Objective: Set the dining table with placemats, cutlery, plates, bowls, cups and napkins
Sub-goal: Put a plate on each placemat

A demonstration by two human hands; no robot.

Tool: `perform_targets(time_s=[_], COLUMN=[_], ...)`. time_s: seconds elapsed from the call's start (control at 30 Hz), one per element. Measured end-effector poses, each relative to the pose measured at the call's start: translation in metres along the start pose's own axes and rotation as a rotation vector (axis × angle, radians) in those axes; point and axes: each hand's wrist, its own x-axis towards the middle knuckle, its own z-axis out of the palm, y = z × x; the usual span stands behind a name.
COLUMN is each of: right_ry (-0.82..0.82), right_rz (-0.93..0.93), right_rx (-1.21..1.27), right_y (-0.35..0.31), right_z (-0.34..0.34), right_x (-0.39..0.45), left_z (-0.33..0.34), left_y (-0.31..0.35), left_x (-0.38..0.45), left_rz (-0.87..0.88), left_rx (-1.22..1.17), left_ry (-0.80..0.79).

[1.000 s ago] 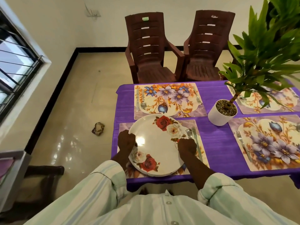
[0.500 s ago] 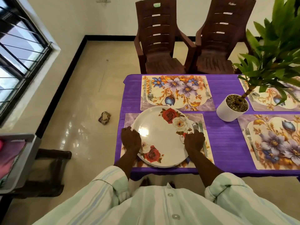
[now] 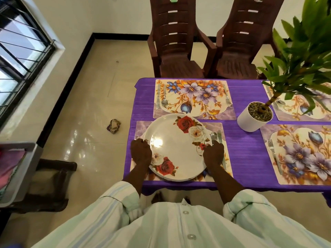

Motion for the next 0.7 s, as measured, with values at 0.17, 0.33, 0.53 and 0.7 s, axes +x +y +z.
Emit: perform_targets(time_s=[0.17,0.33,0.53,0.7], right_ry=[-0.020,-0.022,-0.014,0.000], right_rz=[-0.024,-0.068,-0.084,-0.105], right_rx=[-0.058,-0.148,-0.236,-0.284], right_y=[0.000,0.000,-0.004,-0.005], right_z=[-0.004,-0.006,-0.007,-0.007], right_x=[0.000,0.000,-0.001,0.001], left_z=[-0.003,-0.003,-0.008,-0.012], left_y=[0.007,0.010,0.015,0.018], left_x=[-0.001,-0.005,-0.009,-0.015], left_rz=[-0.015,-0.016,-0.014,-0.039], left_rx=[0.032,0.025,-0.009,-0.136], left_ry=[-0.005,0.033,0.050,0.044])
